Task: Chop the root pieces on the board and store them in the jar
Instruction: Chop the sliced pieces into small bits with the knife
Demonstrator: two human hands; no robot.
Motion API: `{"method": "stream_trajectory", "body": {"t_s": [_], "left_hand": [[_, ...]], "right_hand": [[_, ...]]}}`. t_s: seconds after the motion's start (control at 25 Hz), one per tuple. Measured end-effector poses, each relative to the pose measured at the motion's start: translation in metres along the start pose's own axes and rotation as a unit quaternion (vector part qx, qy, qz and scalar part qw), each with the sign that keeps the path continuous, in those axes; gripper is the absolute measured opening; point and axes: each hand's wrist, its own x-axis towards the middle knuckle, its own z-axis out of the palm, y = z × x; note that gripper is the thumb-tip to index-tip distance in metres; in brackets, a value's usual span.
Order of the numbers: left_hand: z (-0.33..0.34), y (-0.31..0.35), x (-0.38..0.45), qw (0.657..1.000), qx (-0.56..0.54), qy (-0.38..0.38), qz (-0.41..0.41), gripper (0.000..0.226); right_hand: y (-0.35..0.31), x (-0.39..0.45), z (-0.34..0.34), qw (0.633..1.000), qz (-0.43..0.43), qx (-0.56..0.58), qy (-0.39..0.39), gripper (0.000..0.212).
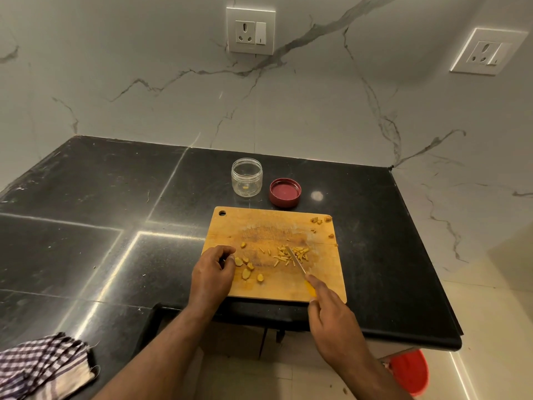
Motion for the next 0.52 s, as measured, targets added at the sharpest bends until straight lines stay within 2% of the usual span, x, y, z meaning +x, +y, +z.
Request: {"method": "stream_trajectory", "body": {"t_s": [0.16, 0.28, 0.4, 0.52], "left_hand": [[0.0, 0.0, 0.0, 1.0, 0.002, -0.004, 0.001, 0.021], [0.0, -0.001, 0.0, 1.0, -0.001, -0.005, 0.002, 0.021], [0.0, -0.001, 0.0, 1.0, -0.004, -0.002, 0.001, 0.022], [-0.001, 0.001, 0.001, 1.0, -0.021, -0.008, -0.006, 0.024]], "right_hand": [[-0.019, 0.007, 0.014, 0.998, -0.05, -0.008, -0.047, 0.049], [-0.02, 0.016, 0.024, 0.996, -0.051, -0.03, -0.061, 0.048], [-0.008, 0.013, 0.017, 0.999, -0.02, -0.024, -0.029, 0.048], [0.0, 0.003, 0.005, 0.999, -0.029, -0.017, 0.007, 0.049]]}}
